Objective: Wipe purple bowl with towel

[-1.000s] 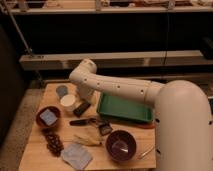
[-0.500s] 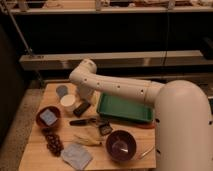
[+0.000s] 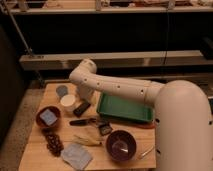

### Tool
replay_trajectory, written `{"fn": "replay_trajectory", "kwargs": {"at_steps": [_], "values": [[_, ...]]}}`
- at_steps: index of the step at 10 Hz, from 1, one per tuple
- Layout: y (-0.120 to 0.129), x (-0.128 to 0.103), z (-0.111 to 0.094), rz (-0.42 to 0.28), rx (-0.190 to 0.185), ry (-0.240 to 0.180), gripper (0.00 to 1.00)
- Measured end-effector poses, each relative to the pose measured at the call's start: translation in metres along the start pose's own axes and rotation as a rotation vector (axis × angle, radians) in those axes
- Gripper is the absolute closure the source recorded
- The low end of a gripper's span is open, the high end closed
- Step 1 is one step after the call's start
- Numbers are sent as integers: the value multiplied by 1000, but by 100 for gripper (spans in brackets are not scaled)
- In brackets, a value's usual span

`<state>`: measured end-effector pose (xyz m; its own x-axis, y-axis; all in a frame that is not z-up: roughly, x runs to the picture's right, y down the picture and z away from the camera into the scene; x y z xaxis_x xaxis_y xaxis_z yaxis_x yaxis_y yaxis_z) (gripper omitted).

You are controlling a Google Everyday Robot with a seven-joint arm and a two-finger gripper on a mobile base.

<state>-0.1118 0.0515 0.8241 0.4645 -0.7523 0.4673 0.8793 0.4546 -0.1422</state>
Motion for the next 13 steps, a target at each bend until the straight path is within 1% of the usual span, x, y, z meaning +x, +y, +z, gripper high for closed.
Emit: {"fn": "replay_trajectory", "kwargs": {"at_steps": [2, 4, 5, 6, 8, 10, 11, 12, 13], "values": [[0, 0, 0, 0, 0, 0, 34], [-1, 0, -3, -8, 12, -7, 34], [0, -5, -8, -30, 18, -24, 34], [4, -14, -11, -53, 8, -41, 34], [15, -45, -20, -111, -10, -71, 34], [40, -91, -30, -175, -34, -99, 34], [48, -109, -33, -201, -40, -110, 34], [59, -134, -34, -235, -44, -130, 34], [76, -164, -35, -274, -42, -146, 34]]}}
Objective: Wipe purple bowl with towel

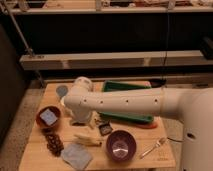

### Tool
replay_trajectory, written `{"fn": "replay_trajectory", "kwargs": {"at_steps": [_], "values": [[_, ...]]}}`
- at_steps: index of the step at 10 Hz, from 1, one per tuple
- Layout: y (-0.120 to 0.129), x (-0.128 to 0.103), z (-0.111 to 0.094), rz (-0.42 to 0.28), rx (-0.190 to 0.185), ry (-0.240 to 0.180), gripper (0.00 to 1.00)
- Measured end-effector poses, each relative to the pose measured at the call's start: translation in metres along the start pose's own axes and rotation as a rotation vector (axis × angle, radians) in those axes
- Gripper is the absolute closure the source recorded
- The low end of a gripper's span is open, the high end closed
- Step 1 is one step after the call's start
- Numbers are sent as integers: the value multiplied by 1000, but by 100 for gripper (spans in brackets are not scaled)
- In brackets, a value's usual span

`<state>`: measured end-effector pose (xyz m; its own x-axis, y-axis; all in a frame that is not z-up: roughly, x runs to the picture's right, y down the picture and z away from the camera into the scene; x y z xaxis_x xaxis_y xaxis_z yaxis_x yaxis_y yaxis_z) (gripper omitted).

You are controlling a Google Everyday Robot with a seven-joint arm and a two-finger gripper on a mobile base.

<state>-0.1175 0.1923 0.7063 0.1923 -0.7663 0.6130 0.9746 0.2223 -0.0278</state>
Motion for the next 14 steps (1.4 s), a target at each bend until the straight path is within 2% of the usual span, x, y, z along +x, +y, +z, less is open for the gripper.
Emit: {"fn": "replay_trajectory", "kwargs": {"at_steps": [1, 3, 4, 6, 8, 9, 12, 14], "values": [[3, -16, 2, -19, 0, -7, 34], [9, -65, 12, -92, -10, -35, 34], [12, -77, 14, -112, -13, -38, 34], [13, -80, 15, -118, -14, -36, 34], [14, -74, 16, -117, 2, -53, 34], [10, -74, 23, -148, 17, -71, 34], [-25, -90, 55, -250, 37, -119, 34], [-66, -105, 81, -296, 27, -137, 34]]}}
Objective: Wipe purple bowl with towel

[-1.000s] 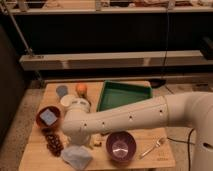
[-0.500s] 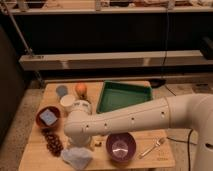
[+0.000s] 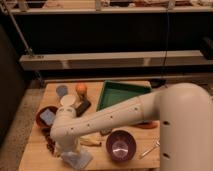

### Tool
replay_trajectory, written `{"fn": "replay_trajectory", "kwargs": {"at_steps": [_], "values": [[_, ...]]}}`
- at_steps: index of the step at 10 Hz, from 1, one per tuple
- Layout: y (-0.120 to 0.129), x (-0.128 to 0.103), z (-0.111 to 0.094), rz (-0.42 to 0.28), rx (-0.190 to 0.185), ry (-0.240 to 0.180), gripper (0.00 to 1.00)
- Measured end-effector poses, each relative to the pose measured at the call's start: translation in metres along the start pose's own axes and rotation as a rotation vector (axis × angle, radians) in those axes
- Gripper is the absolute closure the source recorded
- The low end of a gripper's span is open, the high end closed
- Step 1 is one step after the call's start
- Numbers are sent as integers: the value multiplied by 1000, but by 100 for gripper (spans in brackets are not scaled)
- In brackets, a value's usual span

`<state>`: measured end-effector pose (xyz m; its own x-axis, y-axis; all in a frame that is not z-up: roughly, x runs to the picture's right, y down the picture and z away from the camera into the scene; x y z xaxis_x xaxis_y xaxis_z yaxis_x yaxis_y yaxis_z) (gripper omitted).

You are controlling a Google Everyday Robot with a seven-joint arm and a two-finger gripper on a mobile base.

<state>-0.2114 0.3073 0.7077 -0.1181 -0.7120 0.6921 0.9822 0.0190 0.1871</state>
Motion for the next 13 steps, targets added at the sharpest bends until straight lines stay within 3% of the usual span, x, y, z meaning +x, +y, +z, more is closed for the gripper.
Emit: {"fn": "replay_trajectory", "kwargs": {"at_steps": [2, 4, 8, 11, 13], "values": [[-16, 2, 17, -7, -26, -10, 34], [-17, 1, 28, -4, -46, -17, 34], [27, -3, 29, 33, -90, -15, 34], [29, -4, 32, 36, -91, -16, 54], [26, -5, 35, 29, -86, -20, 76]]}}
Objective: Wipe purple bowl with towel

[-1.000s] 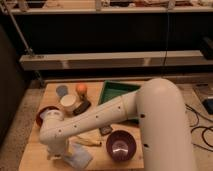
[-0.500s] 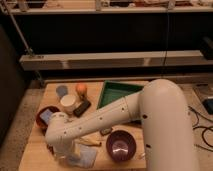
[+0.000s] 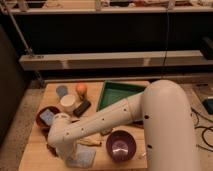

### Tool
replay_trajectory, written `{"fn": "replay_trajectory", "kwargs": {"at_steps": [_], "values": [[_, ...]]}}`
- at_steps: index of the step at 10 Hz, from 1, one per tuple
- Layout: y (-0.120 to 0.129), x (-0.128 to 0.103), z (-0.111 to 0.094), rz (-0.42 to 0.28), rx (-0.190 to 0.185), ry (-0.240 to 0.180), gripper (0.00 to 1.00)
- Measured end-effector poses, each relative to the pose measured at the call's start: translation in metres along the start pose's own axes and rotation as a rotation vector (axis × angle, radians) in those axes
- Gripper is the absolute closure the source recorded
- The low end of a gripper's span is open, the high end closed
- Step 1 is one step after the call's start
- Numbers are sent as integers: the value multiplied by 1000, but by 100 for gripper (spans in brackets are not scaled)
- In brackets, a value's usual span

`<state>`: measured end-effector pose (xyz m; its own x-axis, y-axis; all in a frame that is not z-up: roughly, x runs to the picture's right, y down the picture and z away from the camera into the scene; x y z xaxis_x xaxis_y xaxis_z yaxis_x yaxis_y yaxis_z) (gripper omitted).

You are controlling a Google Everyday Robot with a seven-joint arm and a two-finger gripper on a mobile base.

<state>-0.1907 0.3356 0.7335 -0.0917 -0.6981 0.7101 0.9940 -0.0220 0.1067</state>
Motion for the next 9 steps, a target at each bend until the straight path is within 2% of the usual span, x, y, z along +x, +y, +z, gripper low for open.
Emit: {"fn": "replay_trajectory", "kwargs": {"at_steps": [2, 4, 5, 7, 8, 9], "values": [[0, 0, -1, -5, 13, -2, 86], [6, 1, -11, 2, 52, 0, 86], [11, 3, -23, 6, 80, 6, 86], [22, 13, -62, 14, 140, 34, 86], [27, 17, -83, 17, 159, 51, 86], [32, 24, -116, 18, 181, 75, 86]]}}
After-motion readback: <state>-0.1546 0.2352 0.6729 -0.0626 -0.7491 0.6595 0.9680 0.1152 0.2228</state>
